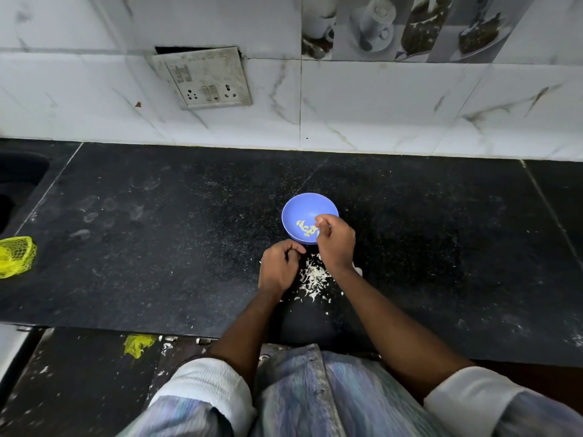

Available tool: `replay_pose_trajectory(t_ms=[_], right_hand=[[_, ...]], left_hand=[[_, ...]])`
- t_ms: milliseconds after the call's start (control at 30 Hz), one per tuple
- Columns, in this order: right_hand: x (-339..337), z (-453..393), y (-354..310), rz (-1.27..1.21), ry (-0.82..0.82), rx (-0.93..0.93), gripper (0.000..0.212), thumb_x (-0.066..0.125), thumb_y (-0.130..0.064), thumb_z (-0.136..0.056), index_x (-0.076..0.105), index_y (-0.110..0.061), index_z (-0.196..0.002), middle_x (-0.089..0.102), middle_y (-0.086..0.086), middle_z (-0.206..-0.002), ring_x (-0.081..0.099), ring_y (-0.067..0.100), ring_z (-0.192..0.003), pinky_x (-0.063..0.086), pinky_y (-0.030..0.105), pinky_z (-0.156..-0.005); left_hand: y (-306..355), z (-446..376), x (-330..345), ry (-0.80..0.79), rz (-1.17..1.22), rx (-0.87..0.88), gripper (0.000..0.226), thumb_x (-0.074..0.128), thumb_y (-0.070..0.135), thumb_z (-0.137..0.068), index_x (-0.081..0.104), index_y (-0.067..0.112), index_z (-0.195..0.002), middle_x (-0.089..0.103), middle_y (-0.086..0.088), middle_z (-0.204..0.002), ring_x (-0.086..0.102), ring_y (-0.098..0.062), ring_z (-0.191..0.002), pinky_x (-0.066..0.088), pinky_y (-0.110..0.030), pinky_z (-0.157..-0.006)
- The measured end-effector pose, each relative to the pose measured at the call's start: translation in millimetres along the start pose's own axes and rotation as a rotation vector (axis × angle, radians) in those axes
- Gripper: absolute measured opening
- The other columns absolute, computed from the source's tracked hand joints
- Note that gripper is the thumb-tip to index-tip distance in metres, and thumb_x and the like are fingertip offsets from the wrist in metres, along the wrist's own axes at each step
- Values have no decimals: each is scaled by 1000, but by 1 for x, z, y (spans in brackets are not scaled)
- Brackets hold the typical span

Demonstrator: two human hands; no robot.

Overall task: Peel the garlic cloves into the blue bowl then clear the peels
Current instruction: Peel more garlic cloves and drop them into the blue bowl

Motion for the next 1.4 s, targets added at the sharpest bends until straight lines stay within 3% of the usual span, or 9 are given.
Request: replay_pose_trajectory(t_ms=[100, 200, 333, 467, 600, 733, 900, 1133, 1400], right_hand=[[0, 8, -8, -21, 48, -39, 5, 71, -13, -89, 73, -16, -86, 75, -7, -93, 68, 12, -84, 52, 30, -75], [27, 27, -26, 105, -64, -199, 8, 74, -21, -90, 71, -17, -84, 71, -6, -87, 64, 14, -74, 47, 30, -65], [82, 57, -24, 272, -425, -305, 28, 62, -7, -92, 74, -18, -115, 71, 1, -106, 69, 29, -98, 56, 44, -77], [111, 74, -11, 486, -594, -266, 36, 66, -7, -89, 70, -23, -121, 63, -1, -116, 67, 29, -103, 54, 40, -81], [117, 73, -3, 557, -578, -174, 37, 66, -3, -89, 67, -20, -122, 56, 4, -118, 64, 31, -104, 50, 40, -76], [119, 75, 2, 564, -564, -113, 28, 58, 8, -83, 64, -15, -98, 54, 7, -110, 62, 34, -96, 35, 34, -68], [119, 74, 9, 442, -513, -66, 36, 48, 15, -78, 60, -14, -96, 54, 8, -105, 61, 36, -90, 47, 44, -75], [98, 73, 22, 46, -392, 124, 30, 54, 11, -86, 65, -15, -95, 67, -5, -77, 64, 13, -77, 51, 28, -76], [66, 69, 25, -86, -371, 127, 25, 55, 1, -90, 61, -21, -101, 69, -4, -73, 68, 10, -75, 56, 35, -76]], left_hand=[[-20, 2, -14, 79, 23, -63, 36, 48, 2, -89, 76, 25, -90, 73, 14, -86, 67, -7, -77, 55, -28, -78], [-41, 7, -32, 164, 47, -97, 41, 51, -10, -86, 77, 19, -100, 75, 9, -91, 70, -8, -85, 58, -29, -84], [-68, 15, -48, 216, 32, -147, 45, 51, -12, -85, 77, 17, -106, 76, 6, -100, 71, -9, -90, 57, -28, -89], [-82, 22, -61, 237, -8, -160, 41, 52, -9, -90, 77, 19, -106, 75, 4, -104, 69, -13, -94, 52, -25, -91], [-86, 21, -62, 180, -40, -140, 39, 55, -6, -89, 77, 22, -106, 73, 6, -107, 68, -12, -98, 53, -28, -94], [-86, 15, -65, 155, -71, -124, 39, 57, -6, -90, 77, 24, -104, 72, 7, -107, 67, -12, -99, 53, -28, -94], [-84, 11, -61, 118, -88, -101, 33, 59, 0, -91, 78, 23, -105, 72, 6, -107, 67, -14, -100, 54, -31, -92], [-74, 15, -37, -1, -70, -91, 18, 71, 19, -94, 78, 30, -105, 74, 13, -104, 68, -8, -91, 56, -31, -83], [-42, 24, -22, 47, 26, -17, 5, 78, 26, -93, 83, 27, -91, 76, 14, -89, 69, -1, -80, 55, -26, -74]])
Point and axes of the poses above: each hand's wrist, its own z-axis away from the middle knuckle, its own x-axis out of the palm, y = z × x, the point moved 9 cm from there along -z, towards the middle knuckle
